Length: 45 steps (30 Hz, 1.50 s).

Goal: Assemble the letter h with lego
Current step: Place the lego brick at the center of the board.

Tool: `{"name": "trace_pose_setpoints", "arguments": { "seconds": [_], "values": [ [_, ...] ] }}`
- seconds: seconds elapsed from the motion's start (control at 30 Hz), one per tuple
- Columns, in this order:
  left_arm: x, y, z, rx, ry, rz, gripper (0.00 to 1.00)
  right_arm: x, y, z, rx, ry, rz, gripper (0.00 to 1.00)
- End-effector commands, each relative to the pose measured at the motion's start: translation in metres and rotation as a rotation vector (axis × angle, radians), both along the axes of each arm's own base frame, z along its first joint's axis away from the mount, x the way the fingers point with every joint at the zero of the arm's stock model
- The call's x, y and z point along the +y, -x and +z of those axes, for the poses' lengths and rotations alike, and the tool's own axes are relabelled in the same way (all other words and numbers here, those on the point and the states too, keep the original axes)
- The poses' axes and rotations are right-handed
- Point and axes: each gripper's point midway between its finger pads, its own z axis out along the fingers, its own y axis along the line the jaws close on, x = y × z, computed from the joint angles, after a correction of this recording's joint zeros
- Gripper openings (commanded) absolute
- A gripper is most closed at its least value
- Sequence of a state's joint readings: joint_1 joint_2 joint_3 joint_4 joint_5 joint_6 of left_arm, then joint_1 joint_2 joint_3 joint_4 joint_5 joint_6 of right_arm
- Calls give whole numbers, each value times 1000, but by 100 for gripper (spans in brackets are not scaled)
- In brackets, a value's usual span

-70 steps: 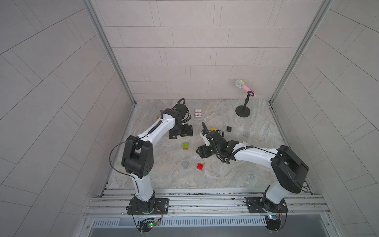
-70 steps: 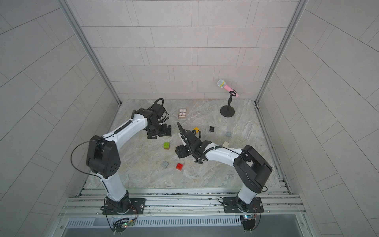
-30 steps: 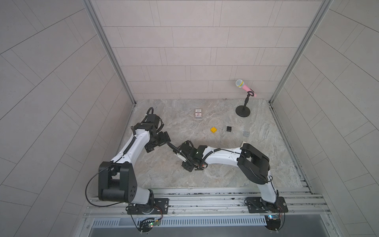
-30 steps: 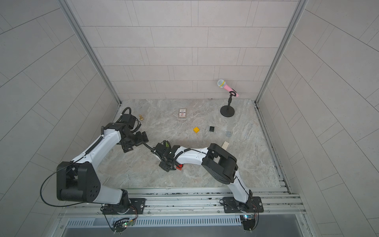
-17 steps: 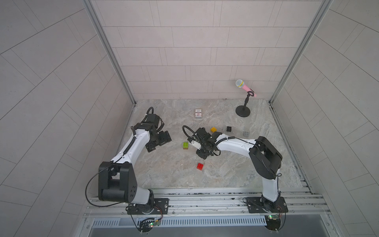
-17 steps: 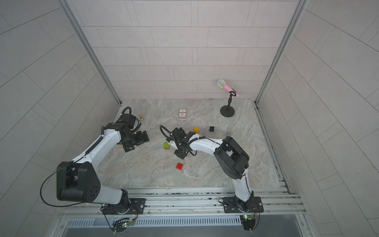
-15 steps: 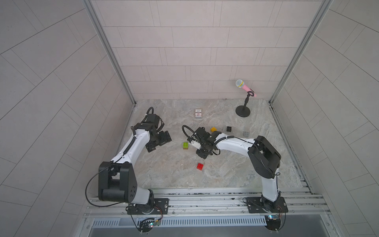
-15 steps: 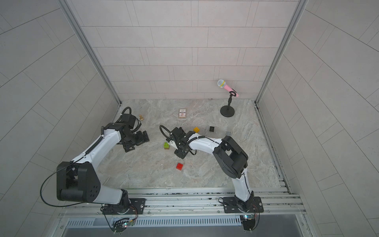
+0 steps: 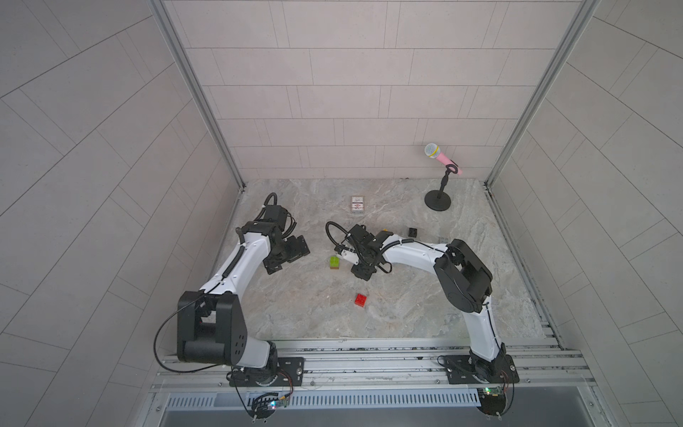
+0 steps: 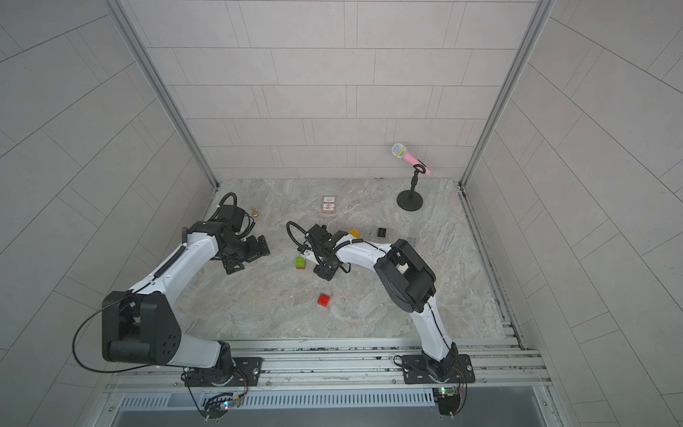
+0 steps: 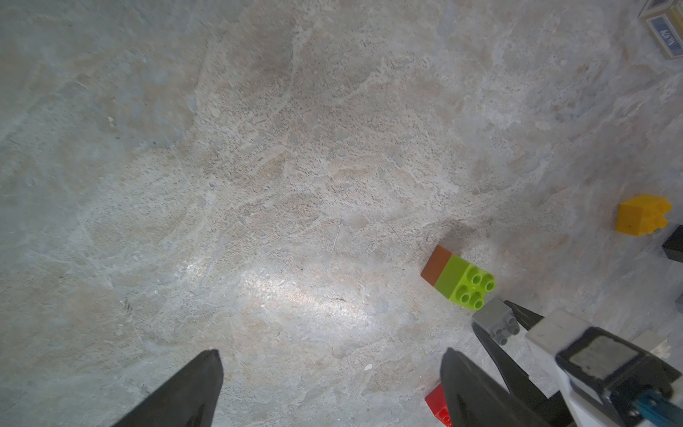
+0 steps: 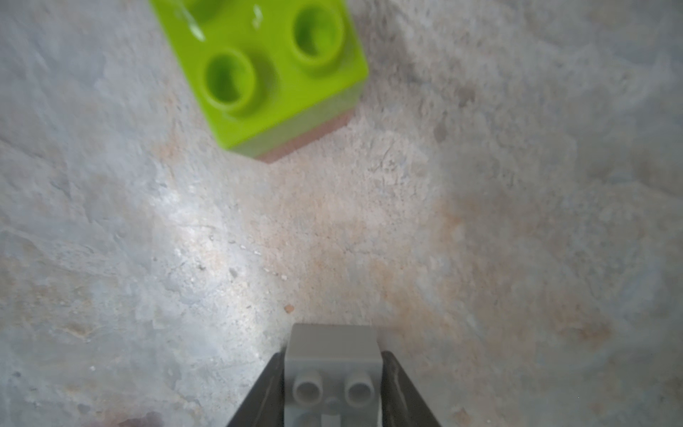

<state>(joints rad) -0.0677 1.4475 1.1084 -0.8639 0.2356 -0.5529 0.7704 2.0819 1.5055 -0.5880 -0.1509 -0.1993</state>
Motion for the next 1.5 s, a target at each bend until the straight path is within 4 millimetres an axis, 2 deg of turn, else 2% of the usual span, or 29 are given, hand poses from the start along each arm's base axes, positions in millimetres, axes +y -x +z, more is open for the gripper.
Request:
{"name": "trace_pose_setpoints", "arguments": {
  "seconds": [0.0, 0.23, 0.47, 0.7, 0.87, 0.93, 1.03, 1.1, 1.2, 1.3, 1.47],
  "values": [
    [0, 2, -1, 11, 7, 6, 100, -12, 2, -11, 15, 54, 5, 47],
    [-2, 1, 0, 4, 15, 2, 100, -23, -2, -1, -32, 52, -80, 57],
    [-4, 1, 0, 2, 25, -1, 100, -42, -5, -1, -71, 79, -161, 60],
    [-5, 1, -2, 7, 32, -5, 100, -44, -24, 0, -112, 69, -204, 59],
    [-6, 1, -2, 6, 31, -7, 100, -35, -22, 10, -104, 9, -193, 59],
    [-6, 1, -1, 4, 32, -8, 100, -35, -17, 18, -101, -18, -206, 60],
    [-7, 1, 0, -2, 34, -11, 100, -33, -7, 50, -101, -132, -257, 61],
    [-8, 1, 0, -3, 39, -15, 100, -30, 3, 74, -92, -234, -285, 67],
    [-12, 1, 0, -3, 47, -25, 100, -26, 24, 96, -34, -355, -292, 75],
    [-14, 1, 2, -9, 48, -33, 100, -21, 50, 94, 56, -413, -274, 79],
    [-13, 1, 3, -14, 45, -34, 100, -22, 75, 59, 106, -304, -235, 79]
  ]
}}
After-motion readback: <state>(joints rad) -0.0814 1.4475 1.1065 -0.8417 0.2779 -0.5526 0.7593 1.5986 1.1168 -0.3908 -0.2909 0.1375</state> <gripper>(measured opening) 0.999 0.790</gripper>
